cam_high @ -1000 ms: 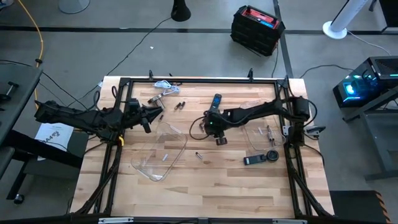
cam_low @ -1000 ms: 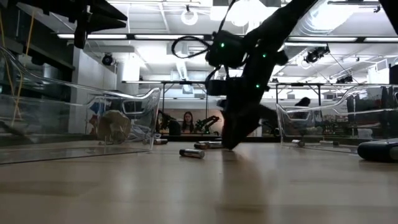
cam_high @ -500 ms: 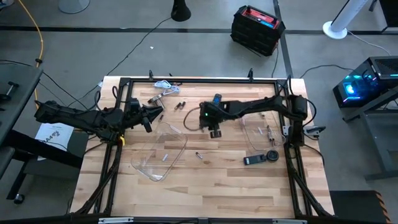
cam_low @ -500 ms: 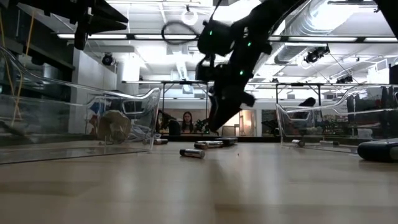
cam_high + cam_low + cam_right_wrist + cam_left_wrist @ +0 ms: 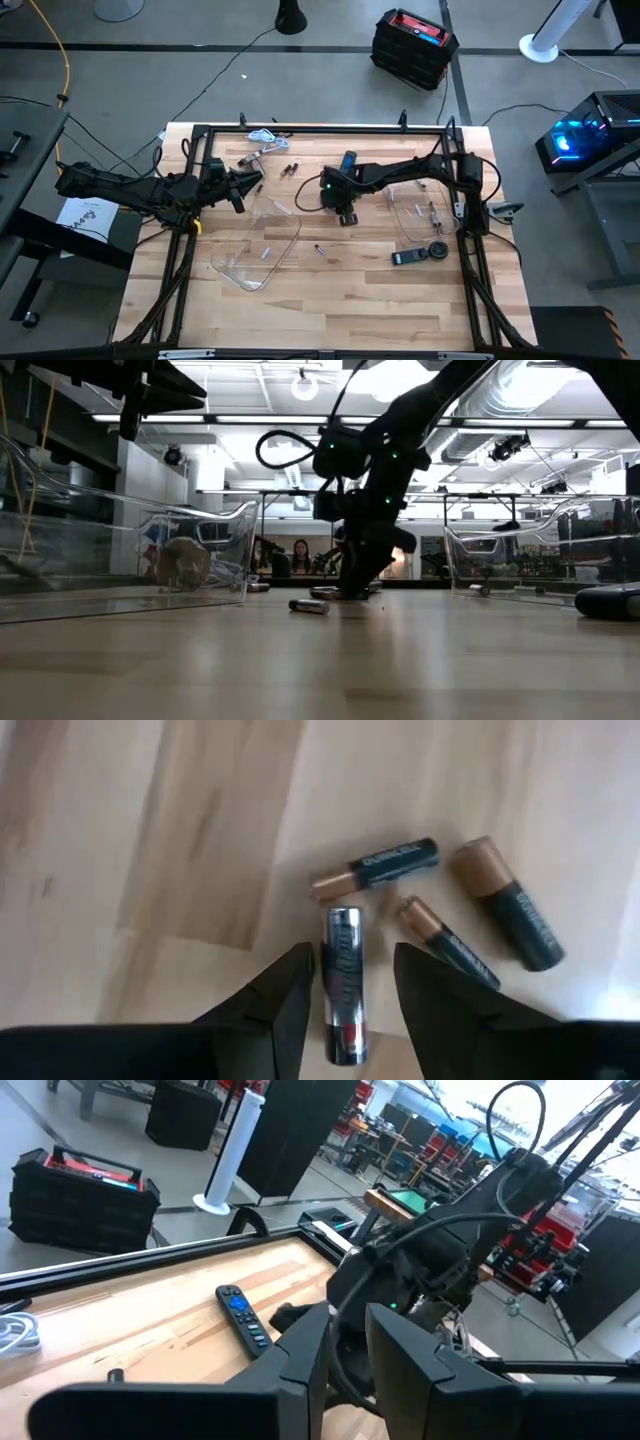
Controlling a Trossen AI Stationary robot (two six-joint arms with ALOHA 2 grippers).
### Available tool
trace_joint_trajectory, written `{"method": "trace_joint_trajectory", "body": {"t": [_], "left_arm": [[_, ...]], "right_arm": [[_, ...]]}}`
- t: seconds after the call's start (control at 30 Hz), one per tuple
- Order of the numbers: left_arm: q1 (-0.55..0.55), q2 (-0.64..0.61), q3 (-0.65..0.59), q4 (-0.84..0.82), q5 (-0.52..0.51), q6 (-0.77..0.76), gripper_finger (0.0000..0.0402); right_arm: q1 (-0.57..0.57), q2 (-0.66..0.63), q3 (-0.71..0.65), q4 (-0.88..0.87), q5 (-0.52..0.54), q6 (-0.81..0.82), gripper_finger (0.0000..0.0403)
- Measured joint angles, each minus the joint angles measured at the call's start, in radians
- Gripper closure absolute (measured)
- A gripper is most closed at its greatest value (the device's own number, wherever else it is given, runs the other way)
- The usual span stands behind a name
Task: Sort batteries
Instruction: Put the white battery into the right transparent bin
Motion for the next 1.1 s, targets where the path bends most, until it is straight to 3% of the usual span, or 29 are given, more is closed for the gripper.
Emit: {"method": "trace_joint_trajectory", "body": {"t": [0.27, 0.53, 0.73, 1.0, 1.1], "left_arm": [[0.000, 0.000, 0.000, -0.003, 0.000, 0.000, 0.0337], [0.000, 0.000, 0.000, -0.007, 0.000, 0.001, 0.0337], [0.000, 0.000, 0.000, -0.006, 0.002, -0.033, 0.0337], [0.000, 0.000, 0.001, -0.005, 0.002, -0.033, 0.0337], [0.000, 0.000, 0.001, -0.005, 0.002, -0.033, 0.0337]], "right_arm": [[0.040, -0.001, 0.000, -0.049, -0.001, 0.105, 0.0278], [0.097, -0.011, -0.059, -0.078, 0.002, 0.319, 0.0383], [0.142, -0.114, -0.074, -0.255, -0.015, 0.491, 0.0381], [0.149, -0.419, -0.070, -0.538, 0.252, 0.710, 0.0381], [0.150, -0.517, -0.068, -0.673, 0.320, 0.814, 0.0364]]}}
